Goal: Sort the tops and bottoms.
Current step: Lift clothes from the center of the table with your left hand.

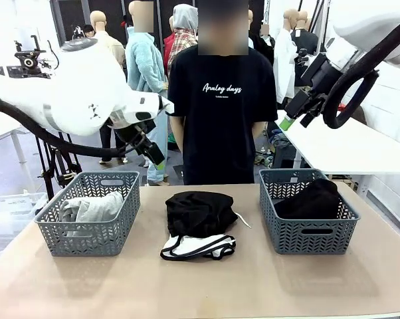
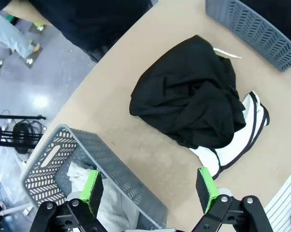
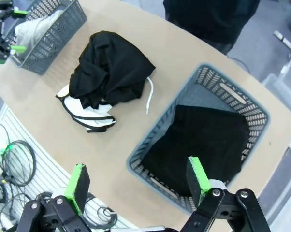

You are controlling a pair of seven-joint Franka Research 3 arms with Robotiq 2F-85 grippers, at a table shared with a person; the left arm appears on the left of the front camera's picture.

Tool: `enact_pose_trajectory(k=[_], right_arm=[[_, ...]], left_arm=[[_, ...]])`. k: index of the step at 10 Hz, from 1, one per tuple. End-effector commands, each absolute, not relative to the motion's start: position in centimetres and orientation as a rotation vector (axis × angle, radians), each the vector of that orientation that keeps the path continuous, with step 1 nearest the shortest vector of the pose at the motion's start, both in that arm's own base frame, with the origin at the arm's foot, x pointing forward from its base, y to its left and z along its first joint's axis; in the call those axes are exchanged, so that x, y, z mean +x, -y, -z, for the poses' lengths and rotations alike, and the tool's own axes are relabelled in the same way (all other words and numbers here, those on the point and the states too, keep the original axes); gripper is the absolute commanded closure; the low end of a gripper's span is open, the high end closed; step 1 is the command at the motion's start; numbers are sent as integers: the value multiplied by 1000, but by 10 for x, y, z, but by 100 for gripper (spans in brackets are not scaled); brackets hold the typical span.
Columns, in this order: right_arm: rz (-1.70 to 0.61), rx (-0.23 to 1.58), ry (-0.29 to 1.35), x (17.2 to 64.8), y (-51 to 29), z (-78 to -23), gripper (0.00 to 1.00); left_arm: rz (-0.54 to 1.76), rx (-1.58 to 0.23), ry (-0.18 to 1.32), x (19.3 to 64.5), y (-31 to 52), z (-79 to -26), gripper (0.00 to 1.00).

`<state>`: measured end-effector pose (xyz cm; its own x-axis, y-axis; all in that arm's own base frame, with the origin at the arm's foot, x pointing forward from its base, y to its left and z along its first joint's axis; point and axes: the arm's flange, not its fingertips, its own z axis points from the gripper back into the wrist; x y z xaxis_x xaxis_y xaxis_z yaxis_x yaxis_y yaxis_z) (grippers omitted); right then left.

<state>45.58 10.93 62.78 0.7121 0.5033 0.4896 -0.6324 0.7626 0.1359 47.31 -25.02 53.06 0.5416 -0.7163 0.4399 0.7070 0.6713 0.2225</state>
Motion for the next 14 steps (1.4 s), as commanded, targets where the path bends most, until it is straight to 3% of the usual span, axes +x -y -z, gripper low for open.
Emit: enact_pose_trajectory(k=[1, 5, 7, 10, 14], right_arm=[[-629, 292, 449, 453, -110, -623, 0], [-629, 292, 449, 453, -110, -623, 0], [-629, 292, 449, 453, -110, -623, 0], [-629, 292, 449, 453, -110, -623, 0], [-629, 292, 449, 453, -110, -623, 0]], left_arm=[[852, 2, 552, 467, 245, -538, 0], [842, 17, 540, 471, 252, -535, 0], [903, 93, 539, 476, 295, -522, 0], [943, 161, 483, 532, 391, -494, 0], [604, 88, 530, 601, 420, -471, 0]])
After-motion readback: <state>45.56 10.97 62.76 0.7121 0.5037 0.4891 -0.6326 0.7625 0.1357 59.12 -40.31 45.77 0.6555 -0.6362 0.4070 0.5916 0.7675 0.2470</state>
